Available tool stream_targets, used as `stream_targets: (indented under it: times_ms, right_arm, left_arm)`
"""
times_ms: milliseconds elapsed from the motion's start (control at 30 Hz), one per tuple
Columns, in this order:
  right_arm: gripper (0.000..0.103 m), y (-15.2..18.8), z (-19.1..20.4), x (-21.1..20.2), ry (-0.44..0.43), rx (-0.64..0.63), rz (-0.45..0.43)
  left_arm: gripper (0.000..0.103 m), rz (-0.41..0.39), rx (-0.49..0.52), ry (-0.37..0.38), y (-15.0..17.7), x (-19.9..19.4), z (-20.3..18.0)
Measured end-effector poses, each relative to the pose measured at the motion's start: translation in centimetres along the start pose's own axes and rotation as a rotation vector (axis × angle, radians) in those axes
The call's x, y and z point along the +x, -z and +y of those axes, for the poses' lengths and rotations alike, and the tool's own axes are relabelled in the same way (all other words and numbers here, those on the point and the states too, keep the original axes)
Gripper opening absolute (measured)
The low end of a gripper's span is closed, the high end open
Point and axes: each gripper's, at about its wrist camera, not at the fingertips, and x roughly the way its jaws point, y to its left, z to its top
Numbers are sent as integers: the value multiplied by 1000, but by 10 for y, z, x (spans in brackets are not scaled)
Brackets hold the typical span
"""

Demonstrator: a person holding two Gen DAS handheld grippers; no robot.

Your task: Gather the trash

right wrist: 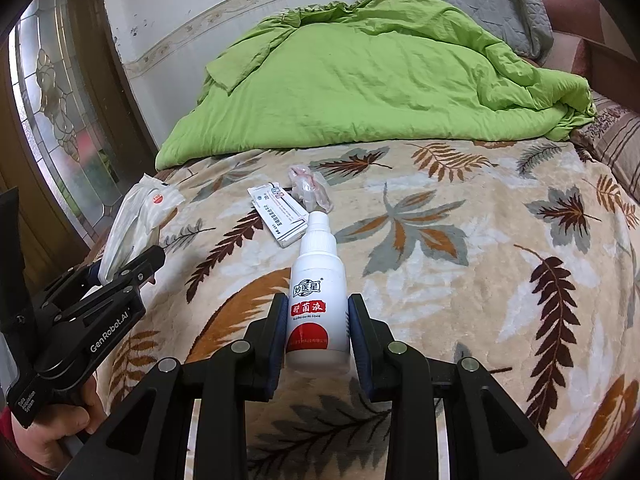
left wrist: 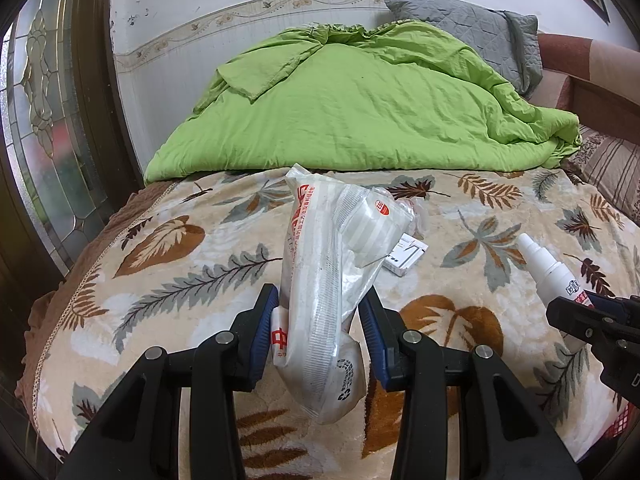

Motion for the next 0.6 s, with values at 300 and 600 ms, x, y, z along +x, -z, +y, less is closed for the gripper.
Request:
stream_targets:
  times_ms: [300,600]
  right_arm:
    - [32,0,1,1,-2,-2,1]
    - [32,0,1,1,-3,-2,1]
  left_arm:
    - [40,0,-1,0,0,0,-1]
    - [40,0,0,0,0,-1,-2]
